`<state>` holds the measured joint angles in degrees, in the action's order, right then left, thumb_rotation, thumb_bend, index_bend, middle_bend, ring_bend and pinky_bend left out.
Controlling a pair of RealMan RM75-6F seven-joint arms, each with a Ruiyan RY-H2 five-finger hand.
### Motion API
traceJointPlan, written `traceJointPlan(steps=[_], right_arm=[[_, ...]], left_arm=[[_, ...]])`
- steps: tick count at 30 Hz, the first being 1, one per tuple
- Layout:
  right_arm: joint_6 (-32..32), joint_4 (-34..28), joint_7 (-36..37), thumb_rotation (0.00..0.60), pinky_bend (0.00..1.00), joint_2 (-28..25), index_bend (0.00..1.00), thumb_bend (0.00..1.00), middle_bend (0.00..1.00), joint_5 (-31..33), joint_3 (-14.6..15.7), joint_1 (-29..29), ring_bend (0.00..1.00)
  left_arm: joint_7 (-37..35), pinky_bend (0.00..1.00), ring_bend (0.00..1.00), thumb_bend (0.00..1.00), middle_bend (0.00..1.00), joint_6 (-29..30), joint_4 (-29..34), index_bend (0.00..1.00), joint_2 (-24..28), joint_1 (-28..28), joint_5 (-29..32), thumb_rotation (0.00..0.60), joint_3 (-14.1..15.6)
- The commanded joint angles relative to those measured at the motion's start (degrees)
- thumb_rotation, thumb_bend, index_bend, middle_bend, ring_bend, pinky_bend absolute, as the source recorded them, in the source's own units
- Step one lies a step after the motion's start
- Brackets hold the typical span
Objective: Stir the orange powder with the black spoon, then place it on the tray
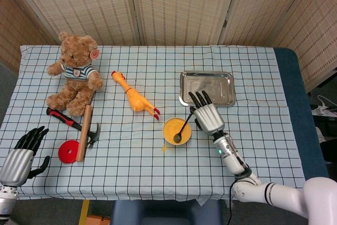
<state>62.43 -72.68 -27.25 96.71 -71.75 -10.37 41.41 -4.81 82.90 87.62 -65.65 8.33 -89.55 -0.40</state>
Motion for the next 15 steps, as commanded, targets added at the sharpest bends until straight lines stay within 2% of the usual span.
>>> traceJointPlan(steps=[1,8,15], right_arm=[[3.5,7.2,6.1,0.6,0.0,3.3,0.46,0.33,0.0,-5.3,1.6,-0.6,0.0],[3.0,15.6,11.1,0.6,0.0,7.6,0.49,0.33,0.0,-7.3,2.3,-0.1,0.0],[0.7,18.0,11.0,0.6,0.0,9.4,0.5,0.33,0.0,-7.3,1.7,1.0,0.0]], left_arm=[[0.1,0.12,0.0,0.45,0.0,-0.1,0.0,0.0,0.0,0.1,0.1,0.6,0.0],[0.4,0.12,0.0,0.45,0.0,-1.1,0.0,0.0,-0.2,0.4,0.8,0.6,-0.1],[0.2,0.12,0.0,0.45,0.0,-1.5,-0.2,0.0,-0.2,0.5,1.3,0.6,-0.2]])
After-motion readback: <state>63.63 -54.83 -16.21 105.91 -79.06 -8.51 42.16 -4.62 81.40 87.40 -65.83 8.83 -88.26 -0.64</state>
